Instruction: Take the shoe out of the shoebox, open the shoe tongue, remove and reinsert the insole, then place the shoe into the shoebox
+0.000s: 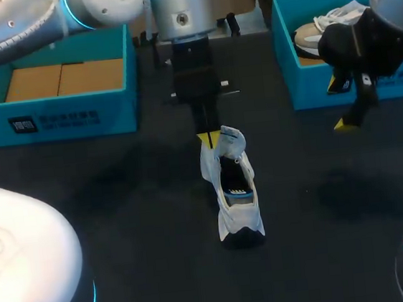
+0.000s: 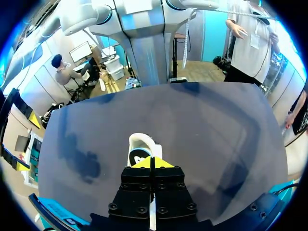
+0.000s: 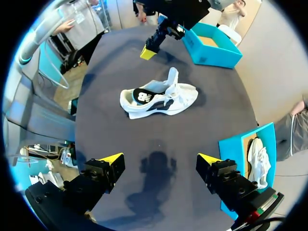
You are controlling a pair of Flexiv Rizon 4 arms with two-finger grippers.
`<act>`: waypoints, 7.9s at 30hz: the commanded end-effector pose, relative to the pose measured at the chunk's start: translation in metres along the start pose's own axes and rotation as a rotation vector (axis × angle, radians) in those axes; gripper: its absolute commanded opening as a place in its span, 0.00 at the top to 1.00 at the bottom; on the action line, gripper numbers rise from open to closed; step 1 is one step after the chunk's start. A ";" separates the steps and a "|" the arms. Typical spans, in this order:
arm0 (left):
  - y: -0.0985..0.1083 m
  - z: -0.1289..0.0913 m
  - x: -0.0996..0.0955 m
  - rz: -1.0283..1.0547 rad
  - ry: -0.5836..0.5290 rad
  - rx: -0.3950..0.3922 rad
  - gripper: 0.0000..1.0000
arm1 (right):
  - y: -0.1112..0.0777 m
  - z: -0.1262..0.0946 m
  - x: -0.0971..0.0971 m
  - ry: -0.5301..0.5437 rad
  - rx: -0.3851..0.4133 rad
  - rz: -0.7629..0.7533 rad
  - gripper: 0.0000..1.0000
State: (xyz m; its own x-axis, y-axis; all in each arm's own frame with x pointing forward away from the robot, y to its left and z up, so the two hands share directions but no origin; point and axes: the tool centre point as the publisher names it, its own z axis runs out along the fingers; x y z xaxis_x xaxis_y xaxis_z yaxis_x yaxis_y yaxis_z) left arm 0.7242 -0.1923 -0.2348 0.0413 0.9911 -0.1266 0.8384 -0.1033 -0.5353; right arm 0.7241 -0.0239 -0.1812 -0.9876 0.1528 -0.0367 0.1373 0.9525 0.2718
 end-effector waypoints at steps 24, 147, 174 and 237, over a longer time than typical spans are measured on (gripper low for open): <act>0.020 0.080 -0.013 0.047 0.118 -0.238 1.00 | 0.001 0.001 -0.001 0.001 0.002 0.000 0.00; 0.049 0.170 -0.029 0.101 0.047 -0.394 1.00 | 0.001 0.001 -0.001 0.001 0.002 0.000 0.00; 0.057 0.126 -0.032 0.120 0.082 -0.576 1.00 | 0.001 0.001 -0.001 0.001 0.002 0.000 0.00; 0.082 0.070 -0.009 0.015 0.147 -0.639 0.00 | 0.001 0.001 -0.001 0.001 0.002 0.000 0.00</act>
State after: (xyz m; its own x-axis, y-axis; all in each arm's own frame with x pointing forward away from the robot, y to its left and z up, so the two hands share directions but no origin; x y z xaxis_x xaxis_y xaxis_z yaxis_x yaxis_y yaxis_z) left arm 0.7532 -0.2185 -0.3383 0.0880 0.9961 0.0111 0.9931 -0.0886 0.0763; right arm 0.7236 -0.0243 -0.1810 -0.9877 0.1519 -0.0376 0.1361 0.9525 0.2726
